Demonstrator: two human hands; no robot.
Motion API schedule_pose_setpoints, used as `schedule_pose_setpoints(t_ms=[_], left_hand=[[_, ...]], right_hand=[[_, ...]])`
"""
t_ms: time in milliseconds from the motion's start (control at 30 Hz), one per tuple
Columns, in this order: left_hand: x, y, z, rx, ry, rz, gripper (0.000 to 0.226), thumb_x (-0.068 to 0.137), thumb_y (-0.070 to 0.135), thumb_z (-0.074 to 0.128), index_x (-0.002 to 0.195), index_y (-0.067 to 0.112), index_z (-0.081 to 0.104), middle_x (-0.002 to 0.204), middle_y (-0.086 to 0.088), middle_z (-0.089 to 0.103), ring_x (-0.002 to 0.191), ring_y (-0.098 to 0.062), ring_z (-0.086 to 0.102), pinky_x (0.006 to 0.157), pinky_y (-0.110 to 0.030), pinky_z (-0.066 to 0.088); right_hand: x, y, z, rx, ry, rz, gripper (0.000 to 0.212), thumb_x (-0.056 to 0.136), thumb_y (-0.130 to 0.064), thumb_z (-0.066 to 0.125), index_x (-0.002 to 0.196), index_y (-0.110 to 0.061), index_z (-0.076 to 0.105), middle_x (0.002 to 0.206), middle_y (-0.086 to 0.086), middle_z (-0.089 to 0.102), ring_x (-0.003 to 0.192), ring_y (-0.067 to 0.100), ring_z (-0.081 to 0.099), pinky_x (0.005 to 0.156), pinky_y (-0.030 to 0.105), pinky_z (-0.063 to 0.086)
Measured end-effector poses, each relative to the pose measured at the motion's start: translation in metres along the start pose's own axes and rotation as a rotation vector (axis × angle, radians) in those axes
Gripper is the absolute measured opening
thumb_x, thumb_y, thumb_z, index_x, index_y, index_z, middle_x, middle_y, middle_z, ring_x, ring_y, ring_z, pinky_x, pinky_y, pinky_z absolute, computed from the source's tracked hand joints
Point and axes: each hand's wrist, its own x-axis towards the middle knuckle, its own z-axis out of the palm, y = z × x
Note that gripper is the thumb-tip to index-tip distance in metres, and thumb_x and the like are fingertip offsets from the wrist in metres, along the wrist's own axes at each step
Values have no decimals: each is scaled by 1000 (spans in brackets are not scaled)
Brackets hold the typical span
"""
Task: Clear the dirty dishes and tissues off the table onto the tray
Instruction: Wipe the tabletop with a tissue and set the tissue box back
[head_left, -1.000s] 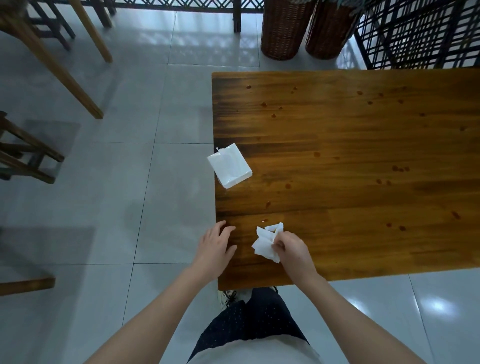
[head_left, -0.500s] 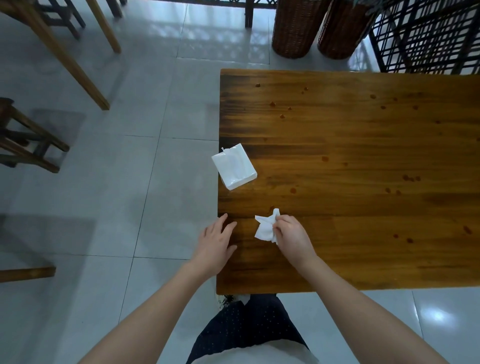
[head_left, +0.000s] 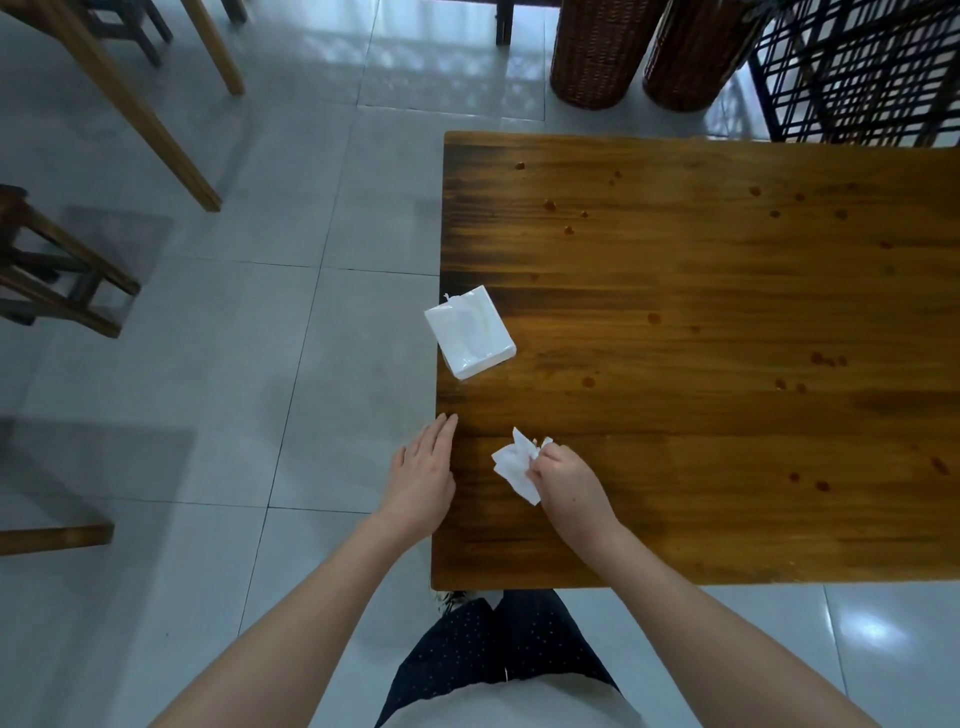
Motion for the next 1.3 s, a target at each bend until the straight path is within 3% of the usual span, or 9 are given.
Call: schedule_pose_setpoints(t_ms=[100,167,233,400,600,900,1000,1200,1300], left_hand=[[-2,-3,-1,-27,16,-14,68,99,21,41,153,22,0,161,1,8,147,-19,13,117,-37,14],[-3,-4,0,-29,4,-24,68,100,27,43,153,23,1,161,2,8,147,-19,13,117,-38,15],[-5,-5,0,-21,-2,-31,69,99,31,45,153,23,2,161,2,8,147,-20,13,117,-39,16],[-4,0,-1,-9,6,-42,69,99,35,44,153,23,3,161,2,6,147,-20,12,117,-38,15],[-3,4,-2,-26,46,-48,66,99,32,46,153,22,7,160,1,10,146,-20,16,117,-36,18],[-3,3,-1,-19,61,-67,63,100,34,43,153,22,10,159,0,14,145,-20,18,116,-34,19],[-1,10,-4,-35,75,-51,62,100,33,43,152,22,12,159,-1,14,144,-20,19,116,-34,19],[7,26,-9,-21,79,2,60,101,32,41,153,23,12,160,-1,9,145,-21,17,117,-36,17],[13,33,-8,7,74,28,61,101,32,41,153,23,10,160,-1,8,146,-20,12,118,-36,15]], right_hand=[[-15,-7,5,23,13,-40,10,76,4,73,79,-4,67,77,7,65,68,16,58,58,22,49],[-25,-13,10,50,36,-76,20,70,7,76,85,-2,68,75,8,66,64,18,61,53,25,51],[-31,-18,13,38,28,-118,28,72,7,75,98,-2,69,82,10,69,70,20,64,60,27,55],[-20,-13,8,-79,-56,-214,32,71,5,76,100,-5,70,84,6,66,73,16,60,65,23,51],[8,-8,5,-122,-89,-231,36,87,3,58,123,-4,58,110,9,60,99,22,54,86,29,44],[37,-11,3,-96,-113,-346,37,81,3,66,117,-7,62,112,8,60,99,20,58,90,29,48],[45,2,-7,-82,-50,-241,31,84,1,64,114,-6,64,105,8,62,90,18,58,81,26,52],[60,70,-38,-44,76,112,15,83,4,54,92,-4,64,90,5,54,77,19,53,66,37,51],[60,98,-45,7,144,282,16,88,0,48,92,-5,63,90,0,49,73,16,53,62,41,54]])
